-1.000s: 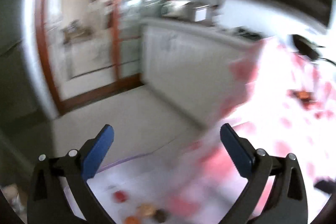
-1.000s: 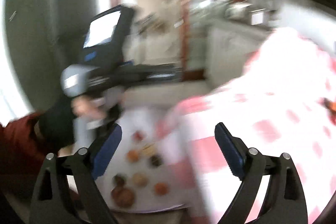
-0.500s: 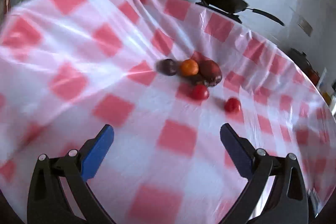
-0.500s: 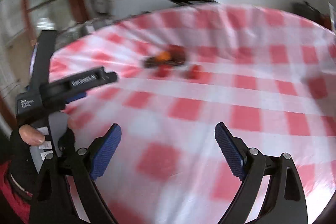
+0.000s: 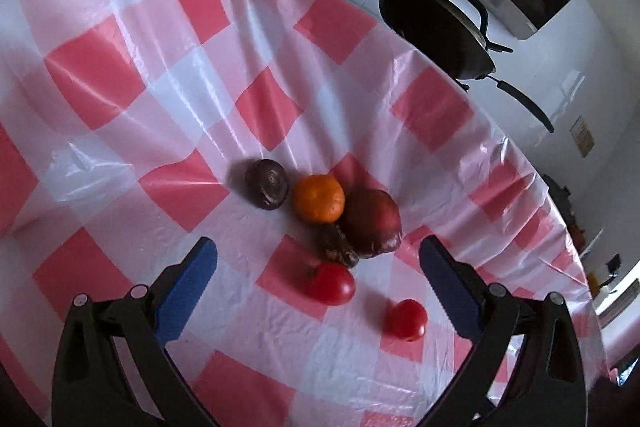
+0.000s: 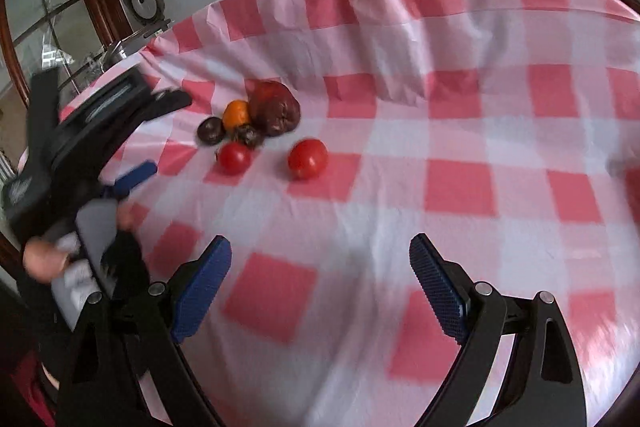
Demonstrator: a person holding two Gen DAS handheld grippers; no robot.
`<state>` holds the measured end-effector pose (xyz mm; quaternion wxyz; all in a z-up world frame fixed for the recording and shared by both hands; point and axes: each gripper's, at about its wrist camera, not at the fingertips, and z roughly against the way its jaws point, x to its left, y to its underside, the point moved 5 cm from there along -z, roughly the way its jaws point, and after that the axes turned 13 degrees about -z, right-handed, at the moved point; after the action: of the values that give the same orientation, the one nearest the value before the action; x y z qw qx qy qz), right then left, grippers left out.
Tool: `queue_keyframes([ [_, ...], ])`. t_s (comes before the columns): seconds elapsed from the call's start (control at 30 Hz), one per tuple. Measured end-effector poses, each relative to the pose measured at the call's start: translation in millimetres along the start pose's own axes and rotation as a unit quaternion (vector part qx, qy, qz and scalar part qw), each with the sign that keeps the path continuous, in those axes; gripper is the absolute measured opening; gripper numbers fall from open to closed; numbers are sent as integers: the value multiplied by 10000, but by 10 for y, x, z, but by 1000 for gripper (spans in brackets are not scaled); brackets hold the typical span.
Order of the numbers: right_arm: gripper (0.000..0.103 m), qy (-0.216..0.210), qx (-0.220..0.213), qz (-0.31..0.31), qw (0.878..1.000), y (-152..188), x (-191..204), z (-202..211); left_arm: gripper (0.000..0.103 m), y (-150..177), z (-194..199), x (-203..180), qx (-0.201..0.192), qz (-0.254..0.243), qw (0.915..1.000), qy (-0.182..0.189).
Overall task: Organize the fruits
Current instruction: 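Grasp a red tomato with the right tool while the left tool grasps another red tomato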
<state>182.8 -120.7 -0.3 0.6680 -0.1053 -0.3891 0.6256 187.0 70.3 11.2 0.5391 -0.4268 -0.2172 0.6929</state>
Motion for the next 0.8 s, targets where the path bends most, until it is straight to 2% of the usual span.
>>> queue_keyframes([
  [0.13, 88, 185, 161, 157, 9996, -220, 216, -331, 101, 55, -4, 215, 124, 272, 9996, -7],
  [0.3, 70, 443, 286, 463, 9975, -358, 345, -670, 101, 83, -21, 227, 242, 200, 9995, -70],
  [0.43, 60, 605, 413, 471, 9962, -401, 255, -796, 101, 99, -22, 161, 291, -66, 9994, -190],
  [0.53, 54, 556, 496, 488, 9960, -380, 195, -812, 101, 136, -76, 61, 477, -374, 9979, -240],
  [0.7, 54, 556, 485, 643, 9952, -367, 213, -841, 101, 159, -123, -103, 601, -906, 9933, -387],
  [0.73, 49, 573, 498, 720, 9945, -363, 237, -856, 101, 162, -130, -129, 611, -1004, 9921, -443],
  [0.77, 39, 645, 476, 762, 9939, -365, 240, -863, 101, 169, -142, -156, 636, -1097, 9907, -486],
  [0.8, 36, 629, 461, 751, 9941, -372, 239, -862, 101, 177, -151, -171, 656, -1142, 9900, -502],
])
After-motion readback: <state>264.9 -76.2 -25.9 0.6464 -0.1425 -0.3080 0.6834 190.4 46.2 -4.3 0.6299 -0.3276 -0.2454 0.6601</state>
